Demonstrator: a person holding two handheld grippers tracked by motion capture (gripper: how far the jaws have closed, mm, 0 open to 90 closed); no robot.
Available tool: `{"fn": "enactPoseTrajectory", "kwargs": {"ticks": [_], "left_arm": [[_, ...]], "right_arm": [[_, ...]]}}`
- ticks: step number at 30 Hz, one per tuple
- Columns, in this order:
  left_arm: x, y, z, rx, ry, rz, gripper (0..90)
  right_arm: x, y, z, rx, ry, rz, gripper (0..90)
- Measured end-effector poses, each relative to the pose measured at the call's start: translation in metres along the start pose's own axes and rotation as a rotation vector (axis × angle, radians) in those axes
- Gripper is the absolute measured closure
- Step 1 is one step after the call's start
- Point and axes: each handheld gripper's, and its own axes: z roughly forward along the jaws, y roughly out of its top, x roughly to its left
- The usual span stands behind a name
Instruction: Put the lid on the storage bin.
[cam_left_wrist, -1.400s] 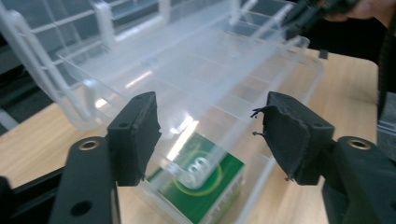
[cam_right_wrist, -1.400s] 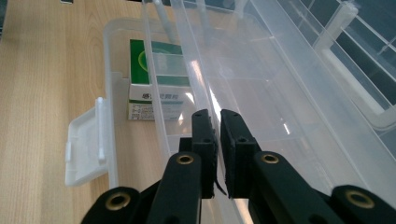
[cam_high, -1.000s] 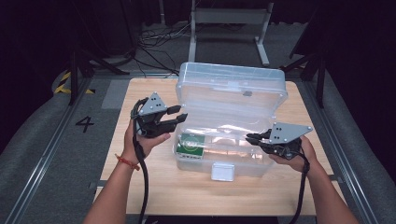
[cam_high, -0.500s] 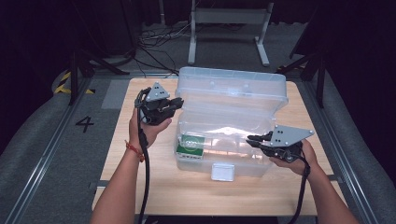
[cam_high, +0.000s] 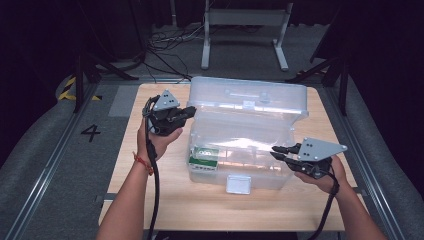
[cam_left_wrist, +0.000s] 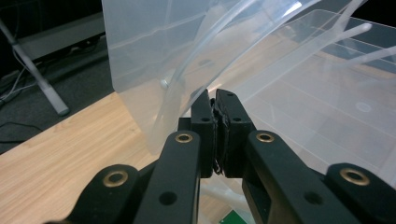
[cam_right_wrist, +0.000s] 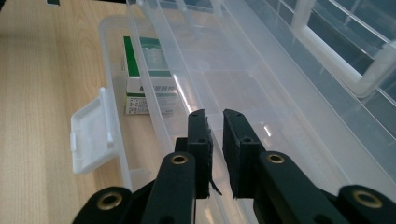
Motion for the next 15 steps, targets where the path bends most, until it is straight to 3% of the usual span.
{"fn": "enactPoseTrajectory", "kwargs": {"ticks": [10, 15], "left_arm": [[-0.006, -0.009, -0.005, 0.025, -0.021, 0.034, 89.4], [-0.01, -0.014, -0.007, 0.04, -0.041, 0.056, 89.7]], "right_arm": [[-0.005, -0.024, -0.037, -0.042, -0.013, 0.079, 82.4], [-0.005, -0.035, -0.045, -0.031, -0.03, 0.104, 81.5]]}}
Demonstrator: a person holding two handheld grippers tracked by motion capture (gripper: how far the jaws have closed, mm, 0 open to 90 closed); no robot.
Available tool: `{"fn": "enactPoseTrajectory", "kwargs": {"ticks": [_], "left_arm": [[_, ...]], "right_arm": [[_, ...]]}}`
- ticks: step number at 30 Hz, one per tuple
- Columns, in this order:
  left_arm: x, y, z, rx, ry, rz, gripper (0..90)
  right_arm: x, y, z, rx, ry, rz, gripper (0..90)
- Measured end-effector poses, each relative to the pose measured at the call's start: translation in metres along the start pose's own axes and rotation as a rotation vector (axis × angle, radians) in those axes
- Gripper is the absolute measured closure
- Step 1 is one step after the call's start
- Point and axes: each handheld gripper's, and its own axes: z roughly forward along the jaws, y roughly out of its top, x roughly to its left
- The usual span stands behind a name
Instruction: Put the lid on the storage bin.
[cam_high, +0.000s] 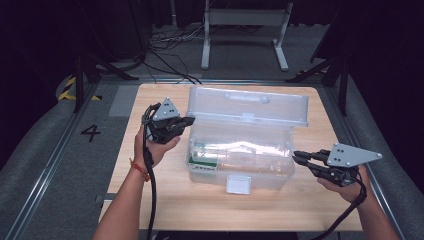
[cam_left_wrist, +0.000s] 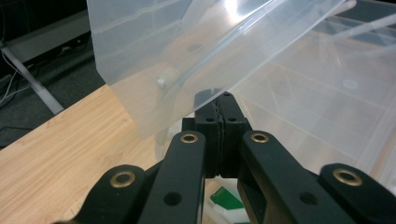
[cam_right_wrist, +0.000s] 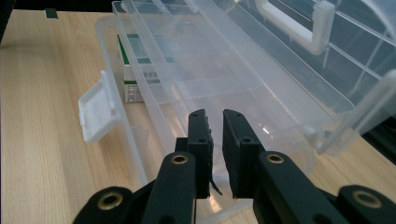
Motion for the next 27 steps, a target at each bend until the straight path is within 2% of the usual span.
{"fn": "enactPoseTrajectory", "kwargs": {"ticks": [6, 8, 9, 11, 18, 20, 23, 24, 25, 26, 27], "left_arm": [[-0.008, -0.005, 0.002, 0.022, -0.017, 0.033, 89.8], [-0.01, -0.008, 0.002, 0.023, -0.025, 0.031, 89.8], [-0.009, -0.009, 0.001, 0.033, -0.031, 0.044, 89.9], [-0.011, -0.011, 0.002, 0.029, -0.036, 0.035, 89.9], [-0.016, -0.021, 0.0, 0.062, -0.066, 0.06, 89.9], [-0.018, -0.025, 0.0, 0.08, -0.07, 0.082, 89.9], [-0.021, -0.027, -0.002, 0.073, -0.09, 0.077, 89.7], [-0.022, -0.026, -0.005, 0.06, -0.108, 0.082, 89.7], [-0.028, -0.024, -0.007, 0.078, -0.117, 0.12, 89.5], [-0.028, -0.024, -0.007, 0.078, -0.117, 0.12, 89.4], [-0.033, -0.025, -0.007, 0.093, -0.113, 0.13, 89.3]], "right_arm": [[-0.002, -0.011, -0.011, -0.004, -0.025, 0.033, 79.4], [-0.002, -0.015, -0.012, 0.001, -0.033, 0.039, 78.1], [-0.002, -0.018, -0.013, 0.006, -0.04, 0.051, 76.3], [-0.003, -0.023, -0.014, 0.009, -0.042, 0.067, 74.2], [-0.003, -0.035, -0.018, 0.008, -0.046, 0.104, 72.4], [-0.004, -0.039, -0.018, 0.016, -0.044, 0.113, 72.0], [-0.005, -0.041, -0.017, 0.019, -0.048, 0.118, 71.7], [-0.005, -0.041, -0.017, 0.019, -0.048, 0.118, 71.7], [-0.006, -0.043, -0.017, 0.018, -0.051, 0.125, 71.6], [-0.006, -0.043, -0.017, 0.018, -0.051, 0.125, 71.6], [-0.006, -0.044, -0.017, 0.02, -0.051, 0.127, 71.7]]}}
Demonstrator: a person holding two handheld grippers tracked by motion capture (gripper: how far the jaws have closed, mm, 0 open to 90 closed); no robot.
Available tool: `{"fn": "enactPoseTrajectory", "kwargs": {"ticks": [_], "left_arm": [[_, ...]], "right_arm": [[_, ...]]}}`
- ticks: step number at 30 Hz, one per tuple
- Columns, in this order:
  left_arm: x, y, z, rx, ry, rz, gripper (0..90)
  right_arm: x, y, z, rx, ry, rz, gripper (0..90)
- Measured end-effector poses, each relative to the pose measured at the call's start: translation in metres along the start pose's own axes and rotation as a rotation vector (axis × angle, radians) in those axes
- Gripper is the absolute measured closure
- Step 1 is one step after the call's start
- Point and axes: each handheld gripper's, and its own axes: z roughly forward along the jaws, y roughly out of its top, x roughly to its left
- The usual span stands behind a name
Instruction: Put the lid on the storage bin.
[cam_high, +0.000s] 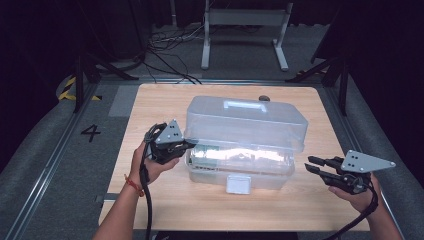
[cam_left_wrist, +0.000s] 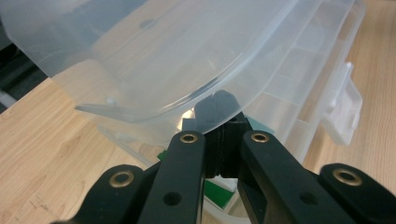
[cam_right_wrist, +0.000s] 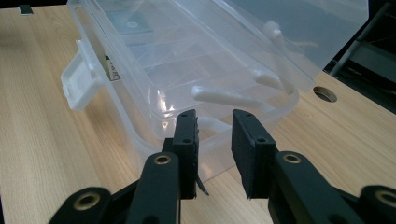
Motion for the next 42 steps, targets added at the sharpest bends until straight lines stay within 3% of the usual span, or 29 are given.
{"fn": "enactPoseTrajectory", "kwargs": {"ticks": [5, 10, 12, 14, 19, 21, 23, 25, 27, 35, 39, 40, 41, 42], "left_arm": [[-0.006, -0.006, 0.001, 0.027, 0.009, 0.002, 87.4], [-0.011, -0.009, 0.0, 0.014, -0.027, -0.047, 80.9], [-0.01, -0.011, 0.0, 0.005, -0.078, -0.064, 80.5], [-0.01, -0.011, -0.002, 0.0, -0.086, -0.08, 79.3], [-0.009, -0.011, -0.004, -0.006, -0.154, -0.096, 75.1], [-0.008, -0.011, -0.006, -0.008, -0.197, -0.099, 75.2], [-0.011, -0.011, -0.009, -0.015, -0.233, -0.077, 75.3], [-0.018, -0.01, -0.013, -0.009, -0.187, -0.067, 74.3], [-0.021, -0.011, -0.017, -0.016, -0.188, -0.066, 73.7], [-0.036, -0.024, -0.022, 0.048, -0.152, -0.05, 73.2], [-0.039, -0.03, -0.027, 0.023, -0.125, -0.08, 74.1], [-0.041, -0.033, -0.029, 0.023, -0.078, -0.072, 74.0], [-0.041, -0.033, -0.029, 0.023, -0.078, -0.072, 73.3], [-0.044, -0.034, -0.03, 0.033, -0.046, -0.058, 73.3]], "right_arm": [[0.0, -0.002, -0.001, -0.001, -0.003, 0.003, 71.6], [-0.001, -0.003, 0.0, 0.007, -0.005, 0.012, 71.1], [0.0, -0.003, 0.001, 0.012, -0.005, 0.008, 70.5], [0.0, -0.003, 0.001, 0.008, -0.003, 0.01, 69.7], [-0.002, -0.004, 0.001, 0.015, -0.001, 0.018, 68.1], [-0.001, -0.004, 0.001, 0.014, -0.001, 0.017, 67.7], [-0.002, -0.004, 0.001, 0.009, -0.002, 0.018, 67.4], [-0.002, -0.004, 0.001, 0.012, -0.005, 0.025, 67.2], [-0.003, -0.005, 0.001, 0.015, -0.005, 0.025, 67.2], [-0.002, -0.004, 0.0, 0.011, -0.01, 0.025, 67.3], [-0.001, -0.003, 0.0, 0.014, -0.011, 0.027, 67.4], [-0.001, -0.003, 0.0, 0.015, -0.009, 0.025, 67.4], [-0.001, -0.003, 0.0, 0.015, -0.009, 0.025, 67.4], [-0.001, -0.003, 0.0, 0.016, -0.007, 0.027, 67.4]]}}
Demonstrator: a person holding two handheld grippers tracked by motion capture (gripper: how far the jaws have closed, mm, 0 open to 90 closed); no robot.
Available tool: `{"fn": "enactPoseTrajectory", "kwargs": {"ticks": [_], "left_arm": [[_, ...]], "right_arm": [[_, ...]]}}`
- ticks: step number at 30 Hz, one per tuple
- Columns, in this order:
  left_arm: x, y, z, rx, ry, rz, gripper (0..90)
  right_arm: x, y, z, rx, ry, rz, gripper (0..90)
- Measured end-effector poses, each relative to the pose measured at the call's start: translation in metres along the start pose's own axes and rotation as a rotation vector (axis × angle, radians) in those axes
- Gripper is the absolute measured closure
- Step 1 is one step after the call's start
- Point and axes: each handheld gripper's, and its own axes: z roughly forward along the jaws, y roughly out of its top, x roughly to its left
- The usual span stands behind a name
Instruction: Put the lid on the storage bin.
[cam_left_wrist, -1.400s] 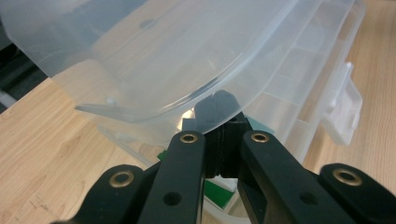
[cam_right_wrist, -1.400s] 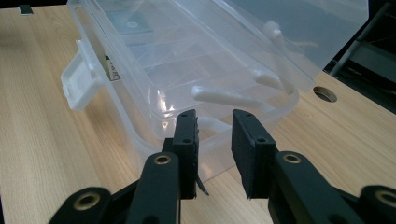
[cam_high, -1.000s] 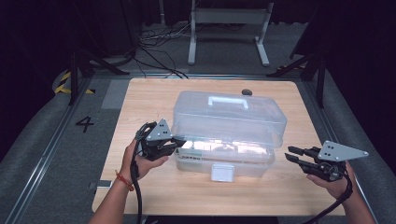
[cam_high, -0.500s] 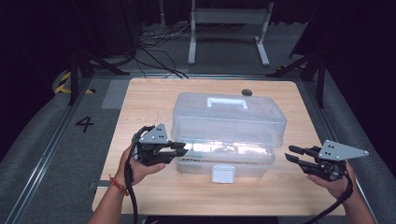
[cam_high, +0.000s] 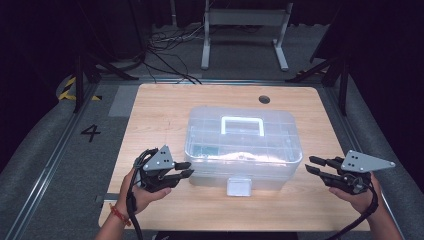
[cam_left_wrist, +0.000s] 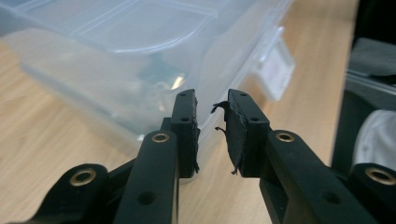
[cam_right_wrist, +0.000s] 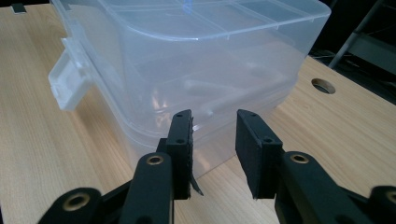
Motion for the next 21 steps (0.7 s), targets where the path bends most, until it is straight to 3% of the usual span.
{"fn": "enactPoseTrajectory", "kwargs": {"ticks": [6, 9, 16, 21], "left_arm": [[-0.011, -0.014, 0.001, 0.031, 0.08, 0.066, 64.2], [-0.011, -0.025, 0.005, 0.095, 0.112, 0.109, 62.6], [-0.001, -0.055, 0.01, 0.168, 0.167, 0.074, 52.6], [0.01, -0.071, 0.011, 0.188, 0.176, 0.032, 42.7]], "right_arm": [[0.004, 0.0, 0.002, 0.036, -0.013, -0.023, 64.8], [0.009, -0.006, 0.003, 0.075, -0.017, -0.064, 64.8], [0.005, -0.032, 0.0, 0.115, -0.042, -0.043, 59.4], [-0.003, -0.052, -0.003, 0.146, -0.082, -0.027, 55.7]]}}
